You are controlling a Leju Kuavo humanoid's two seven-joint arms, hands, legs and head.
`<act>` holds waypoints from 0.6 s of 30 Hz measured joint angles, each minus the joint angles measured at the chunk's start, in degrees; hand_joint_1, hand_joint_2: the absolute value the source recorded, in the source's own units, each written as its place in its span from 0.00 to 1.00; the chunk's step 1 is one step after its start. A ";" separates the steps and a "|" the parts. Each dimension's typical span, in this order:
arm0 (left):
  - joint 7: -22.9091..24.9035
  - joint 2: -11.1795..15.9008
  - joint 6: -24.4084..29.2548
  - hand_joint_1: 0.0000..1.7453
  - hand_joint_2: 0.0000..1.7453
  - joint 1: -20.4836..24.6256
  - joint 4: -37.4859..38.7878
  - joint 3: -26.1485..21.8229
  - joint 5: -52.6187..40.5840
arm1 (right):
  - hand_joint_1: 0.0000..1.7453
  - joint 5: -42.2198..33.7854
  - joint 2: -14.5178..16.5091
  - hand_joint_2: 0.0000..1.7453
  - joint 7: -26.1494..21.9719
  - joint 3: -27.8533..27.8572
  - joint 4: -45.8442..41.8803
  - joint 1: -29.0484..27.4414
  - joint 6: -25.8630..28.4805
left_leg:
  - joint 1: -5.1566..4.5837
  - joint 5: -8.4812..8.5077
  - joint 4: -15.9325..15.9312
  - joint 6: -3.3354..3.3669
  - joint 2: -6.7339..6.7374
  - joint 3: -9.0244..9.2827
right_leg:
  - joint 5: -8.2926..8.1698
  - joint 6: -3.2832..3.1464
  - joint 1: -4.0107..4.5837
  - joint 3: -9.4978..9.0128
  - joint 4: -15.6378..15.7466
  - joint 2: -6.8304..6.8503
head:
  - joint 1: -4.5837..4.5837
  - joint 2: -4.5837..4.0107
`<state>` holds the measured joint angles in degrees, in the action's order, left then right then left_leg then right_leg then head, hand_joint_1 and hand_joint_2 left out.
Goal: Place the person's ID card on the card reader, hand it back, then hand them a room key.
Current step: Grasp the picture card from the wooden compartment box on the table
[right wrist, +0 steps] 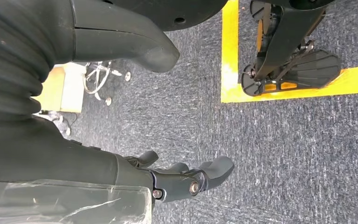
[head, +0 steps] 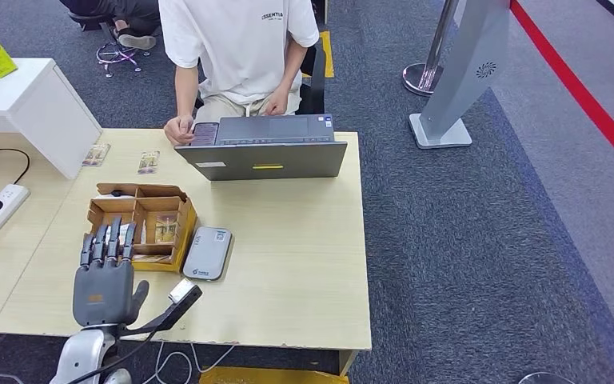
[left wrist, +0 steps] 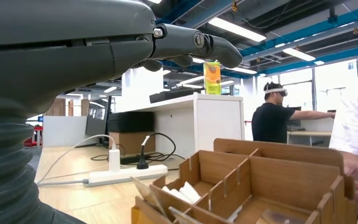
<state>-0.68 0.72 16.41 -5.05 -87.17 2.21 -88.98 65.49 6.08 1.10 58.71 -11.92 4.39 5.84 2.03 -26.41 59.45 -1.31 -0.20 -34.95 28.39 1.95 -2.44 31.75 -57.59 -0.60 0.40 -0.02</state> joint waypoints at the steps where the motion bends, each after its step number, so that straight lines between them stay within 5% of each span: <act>1: 0.09 -0.41 0.06 0.00 1.00 0.67 0.35 -0.07 -0.29 | 0.00 0.23 0.00 1.00 -0.04 0.00 -0.01 0.02 -0.16 | 0.00 0.00 0.00 0.00 0.00 0.00 | 0.00 0.00 0.00 0.00 0.00 0.00 | 0.00 0.00; 18: 5.43 -3.03 -3.57 0.00 1.00 9.60 10.35 1.07 -0.94 | 0.00 2.33 -0.02 1.00 -0.75 -0.05 -0.23 0.45 -0.64 | 0.00 0.01 0.02 -0.01 0.01 0.01 | -0.01 0.00 0.00 0.01 0.00 -0.02 | 0.01 0.00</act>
<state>4.75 -2.31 12.84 4.55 -76.82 3.28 -89.92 67.82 6.05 0.35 58.65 -12.15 4.84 5.20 2.03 -26.41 59.47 -1.32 -0.19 -34.93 28.38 1.95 -2.44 31.76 -57.58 -0.63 0.40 -0.02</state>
